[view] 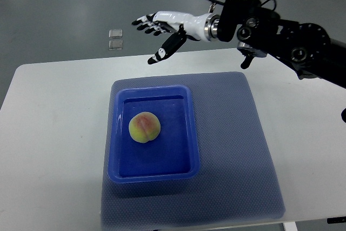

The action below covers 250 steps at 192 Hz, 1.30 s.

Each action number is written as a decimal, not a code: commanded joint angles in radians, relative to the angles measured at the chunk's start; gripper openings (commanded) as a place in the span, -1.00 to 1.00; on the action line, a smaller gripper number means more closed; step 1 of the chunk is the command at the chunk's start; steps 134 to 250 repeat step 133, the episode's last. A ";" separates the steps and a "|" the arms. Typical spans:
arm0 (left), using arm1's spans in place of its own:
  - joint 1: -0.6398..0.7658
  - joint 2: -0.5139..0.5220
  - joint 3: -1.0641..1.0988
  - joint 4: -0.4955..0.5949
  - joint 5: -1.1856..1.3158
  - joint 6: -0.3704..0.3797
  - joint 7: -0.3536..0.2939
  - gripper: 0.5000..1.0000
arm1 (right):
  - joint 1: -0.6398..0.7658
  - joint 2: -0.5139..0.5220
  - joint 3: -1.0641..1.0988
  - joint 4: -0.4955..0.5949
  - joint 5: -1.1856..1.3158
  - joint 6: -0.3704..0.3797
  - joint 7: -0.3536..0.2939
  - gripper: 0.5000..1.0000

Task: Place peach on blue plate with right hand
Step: 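Open the right hand to release the peach and raise it away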

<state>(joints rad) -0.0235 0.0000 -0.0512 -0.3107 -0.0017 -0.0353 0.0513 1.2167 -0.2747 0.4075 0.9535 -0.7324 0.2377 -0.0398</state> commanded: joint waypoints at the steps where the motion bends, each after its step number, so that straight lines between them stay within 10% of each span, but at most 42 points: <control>1: 0.001 0.000 0.001 -0.001 0.000 0.000 -0.001 1.00 | -0.154 -0.040 0.232 -0.002 0.082 -0.002 0.038 0.72; 65: -0.001 0.000 0.001 -0.002 0.002 0.000 0.002 1.00 | -0.555 0.129 0.751 -0.100 0.468 -0.005 0.152 0.72; 119: 0.001 0.000 0.001 -0.002 0.002 0.000 0.002 1.00 | -0.583 0.186 0.763 -0.266 0.651 0.063 0.261 0.72; 250: -0.001 0.000 0.001 -0.002 0.002 0.000 0.002 1.00 | -0.585 0.187 0.763 -0.268 0.653 0.071 0.265 0.72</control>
